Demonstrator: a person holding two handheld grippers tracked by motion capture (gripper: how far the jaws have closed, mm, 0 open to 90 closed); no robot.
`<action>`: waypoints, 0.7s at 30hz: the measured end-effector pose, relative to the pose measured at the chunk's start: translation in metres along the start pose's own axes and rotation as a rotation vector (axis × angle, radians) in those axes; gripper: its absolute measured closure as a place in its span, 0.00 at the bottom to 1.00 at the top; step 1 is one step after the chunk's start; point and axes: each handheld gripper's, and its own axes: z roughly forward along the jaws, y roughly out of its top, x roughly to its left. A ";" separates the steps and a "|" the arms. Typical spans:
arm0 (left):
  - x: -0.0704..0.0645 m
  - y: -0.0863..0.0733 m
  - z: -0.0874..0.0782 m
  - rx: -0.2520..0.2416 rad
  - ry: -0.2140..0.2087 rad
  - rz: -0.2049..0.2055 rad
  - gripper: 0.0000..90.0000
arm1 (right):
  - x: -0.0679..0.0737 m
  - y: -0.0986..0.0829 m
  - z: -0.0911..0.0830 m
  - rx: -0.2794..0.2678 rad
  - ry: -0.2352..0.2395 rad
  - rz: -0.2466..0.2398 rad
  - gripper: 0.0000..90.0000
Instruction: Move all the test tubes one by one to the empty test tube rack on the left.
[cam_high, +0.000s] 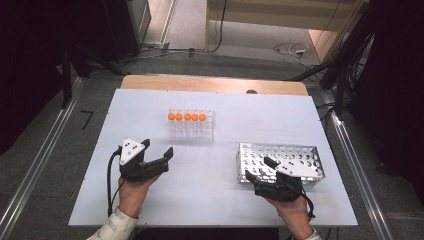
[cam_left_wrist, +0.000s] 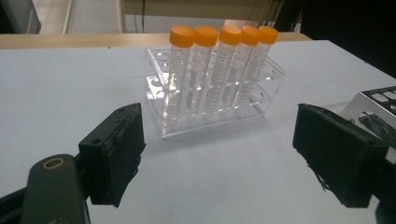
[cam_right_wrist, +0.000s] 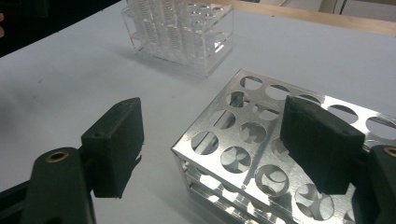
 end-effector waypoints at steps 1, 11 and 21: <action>0.000 -0.001 -0.002 -0.001 0.001 0.000 0.19 | -0.001 0.000 0.000 -0.002 -0.001 0.001 0.22; 0.010 -0.013 -0.015 -0.004 0.047 -0.008 0.19 | -0.010 -0.004 -0.006 -0.008 -0.033 0.005 0.22; 0.024 -0.021 -0.025 -0.011 0.091 -0.026 0.19 | -0.027 -0.010 -0.016 -0.023 -0.069 0.024 0.22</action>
